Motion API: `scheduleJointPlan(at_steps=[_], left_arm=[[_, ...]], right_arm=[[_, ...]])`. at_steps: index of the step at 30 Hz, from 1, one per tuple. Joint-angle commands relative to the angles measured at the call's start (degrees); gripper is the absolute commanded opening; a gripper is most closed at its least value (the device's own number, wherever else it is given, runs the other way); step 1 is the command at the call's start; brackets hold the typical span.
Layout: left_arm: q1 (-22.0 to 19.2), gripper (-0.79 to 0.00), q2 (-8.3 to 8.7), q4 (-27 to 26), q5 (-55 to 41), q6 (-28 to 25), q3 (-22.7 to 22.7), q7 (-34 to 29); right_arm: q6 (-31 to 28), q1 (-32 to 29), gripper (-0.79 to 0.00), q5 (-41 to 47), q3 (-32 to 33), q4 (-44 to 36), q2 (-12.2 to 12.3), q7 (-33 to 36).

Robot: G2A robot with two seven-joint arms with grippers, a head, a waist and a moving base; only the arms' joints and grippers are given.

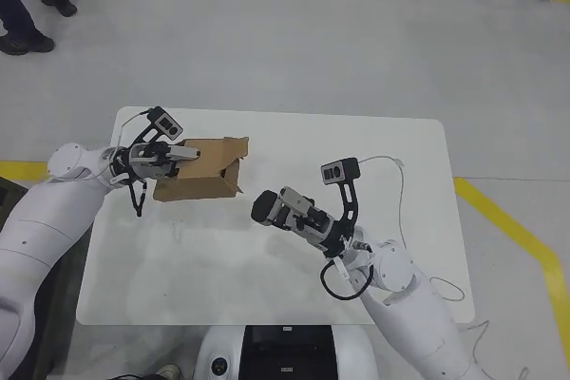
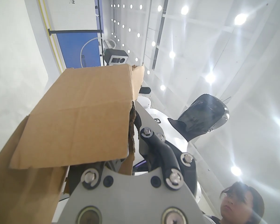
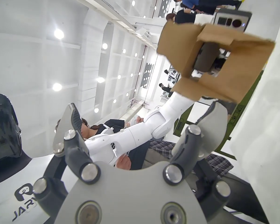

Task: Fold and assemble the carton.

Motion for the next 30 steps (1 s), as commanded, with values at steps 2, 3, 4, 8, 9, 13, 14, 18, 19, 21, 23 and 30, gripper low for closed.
scheduleJointPlan(at_steps=[2,3,4,8,9,13,14,18,19,21,23,30], left_arm=[[-0.29,-0.785,-0.59,0.48,0.77,0.0,0.28,0.0],[-0.36,-0.785,-0.78,0.61,0.99,-0.02,0.35,0.0],[-0.44,-0.785,-0.96,0.68,1.19,0.02,0.41,0.0],[-0.64,-0.785,-1.44,0.35,2.01,0.37,0.39,0.0],[-0.64,-0.785,-1.49,0.21,2.31,0.62,0.35,0.0],[-0.29,-0.785,-1.48,-0.66,2.45,1.96,-0.09,0.0],[-0.13,-0.785,-1.43,-0.93,2.23,2.35,-0.23,0.0],[0.41,-0.785,-1.23,-1.95,2.19,3.3,-0.66,0.0],[0.56,-0.785,-1.19,-2.31,2.18,3.66,-0.69,0.0],[0.71,-0.785,-1.09,-2.91,2.45,4.25,-0.74,0.0],[0.77,-0.785,-0.99,-3.42,3.16,5.19,-0.54,0.0],[0.39,-0.785,-0.97,-3.53,3.61,6.13,-0.19,0.0]], right_arm=[[-0.02,0.21,0.0,0.27,-1.5,-0.38,-0.27,-0.51],[-0.08,0.54,0.0,0.12,-2.01,-0.27,-0.4,-0.82],[-0.26,1.0,0.0,-0.18,-2.41,0.02,-0.54,-1.3],[-1.14,3.08,0.0,-1.79,-3.3,2.41,-1.21,-5.44],[-1.25,3.5,0.0,-2.05,-3.46,2.87,-1.37,-6.52],[-1.46,4.61,0.0,-1.51,-3.48,4.2,-1.86,-9.67],[-1.4,4.77,0.0,-1.37,-3.46,4.41,-1.94,-10.08],[-1.16,5.13,0.0,-0.38,-3.61,4.82,-2.19,-10.47],[-1.11,5.23,0.0,0.13,-3.65,4.91,-2.25,-10.38],[-1.08,5.46,0.0,1.1,-3.65,5.06,-2.39,-10.34],[-1.54,5.69,0.0,2.6,-3.69,5.14,-2.56,-10.1],[-2.62,6.26,0.0,3.69,-3.26,6.01,-2.93,-10.29]])
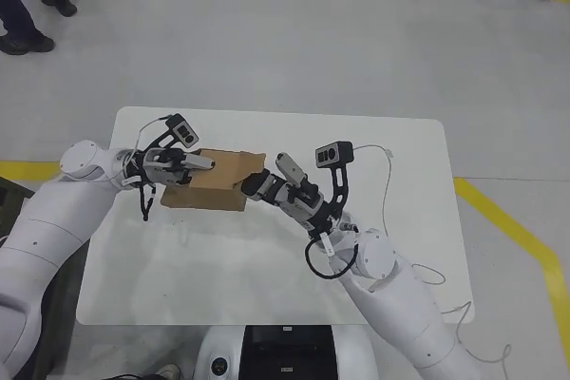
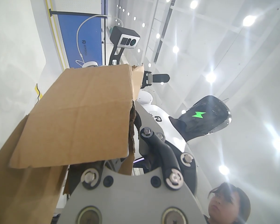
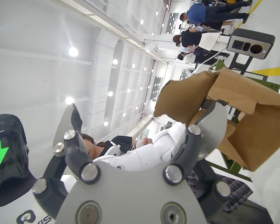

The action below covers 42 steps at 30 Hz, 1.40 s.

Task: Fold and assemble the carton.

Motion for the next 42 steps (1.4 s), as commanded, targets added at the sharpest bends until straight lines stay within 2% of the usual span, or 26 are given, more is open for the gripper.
scheduleJointPlan(at_steps=[1,9,15,24,31,42], left_arm=[[-0.17,-0.785,-0.04,0.04,0.03,0.2,0.12,0.0],[-0.41,-0.785,-0.15,0.14,-0.94,0.48,0.27,0.0],[-0.1,-0.785,-0.14,-0.43,-2.22,0.78,0.1,0.0],[0.64,-0.785,0.21,-1.49,-3.17,1.52,-0.44,0.0],[1.21,-0.785,0.54,-2.47,-3.4,2.03,-0.78,0.0],[1.59,-0.785,0.99,-2.75,-3.45,2.08,-1.32,0.0]], right_arm=[[-0.08,-0.05,0.0,0.19,0.14,0.06,-0.09,-0.33],[-0.17,-0.57,0.0,2.85,0.6,0.14,-0.42,-0.74],[2.12,-0.96,0.0,7.9,0.59,0.4,-0.7,0.48],[8.4,-0.28,0.0,17.9,1.71,1.23,-0.82,7.51],[12.82,-0.15,0.0,19.85,2.64,1.63,-0.57,12.14],[11.54,-1.89,0.0,20.93,6.15,-0.23,-0.29,11.95]])
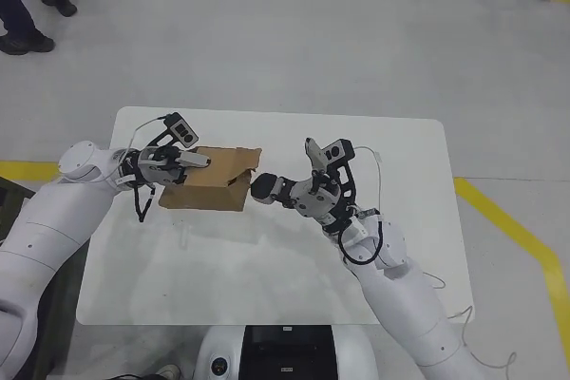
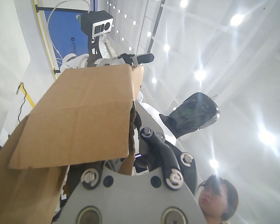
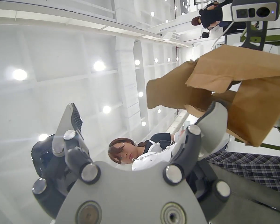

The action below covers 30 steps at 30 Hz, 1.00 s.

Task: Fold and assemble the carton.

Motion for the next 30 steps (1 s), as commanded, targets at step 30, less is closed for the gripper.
scheduleJointPlan(at_steps=[30], left_arm=[[0.05,-0.785,0.42,-1.32,0.08,0.4,1.16,0.0]], right_arm=[[3.21,1.98,0.0,5.21,-2.34,2.6,-1.37,2.91]])
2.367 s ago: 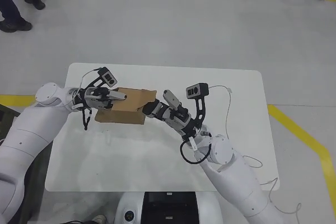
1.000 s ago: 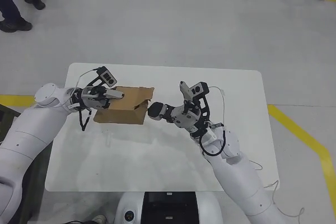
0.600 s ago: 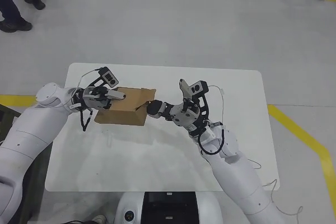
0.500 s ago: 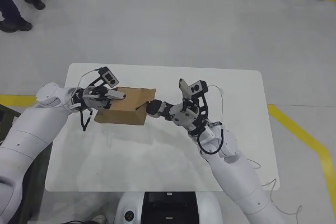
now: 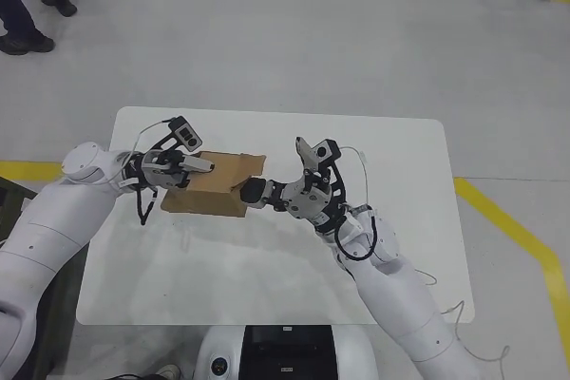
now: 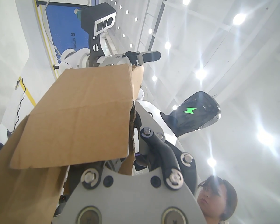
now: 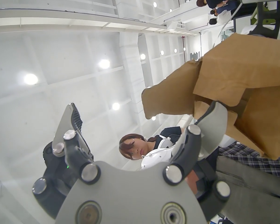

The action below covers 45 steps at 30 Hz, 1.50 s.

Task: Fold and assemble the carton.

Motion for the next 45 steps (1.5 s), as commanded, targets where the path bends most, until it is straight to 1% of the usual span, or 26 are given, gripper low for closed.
scheduleJointPlan(at_steps=[1,10,14,17,27,45], left_arm=[[0.09,-0.785,0.07,-0.2,-0.05,0.0,0.02,0.0],[0.34,-0.785,0.41,-1.0,0.08,-0.13,0.27,0.0],[0.36,-0.785,0.54,-0.71,-0.11,-0.37,0.2,0.0],[0.37,-0.785,0.58,-0.88,-0.34,-0.25,0.29,0.0],[-0.17,-0.785,0.58,-1.75,-0.12,-0.06,0.86,0.0],[-0.2,-0.785,0.89,-1.99,-1.08,-0.28,1.2,0.0]], right_arm=[[0.1,-0.06,0.0,0.34,0.02,0.04,-0.05,-0.02],[0.91,-0.32,0.0,1.13,0.26,-0.41,-0.21,0.58],[1.06,-1.74,0.0,0.12,1.63,-2.47,0.19,2.22],[0.42,-2.7,0.0,-0.53,2.92,-3.38,0.42,1.89],[-0.65,-0.99,0.0,-1.08,2.45,-1.08,-0.02,0.3],[3.37,-1.65,0.0,3.52,0.88,-0.95,-0.46,3.38]])
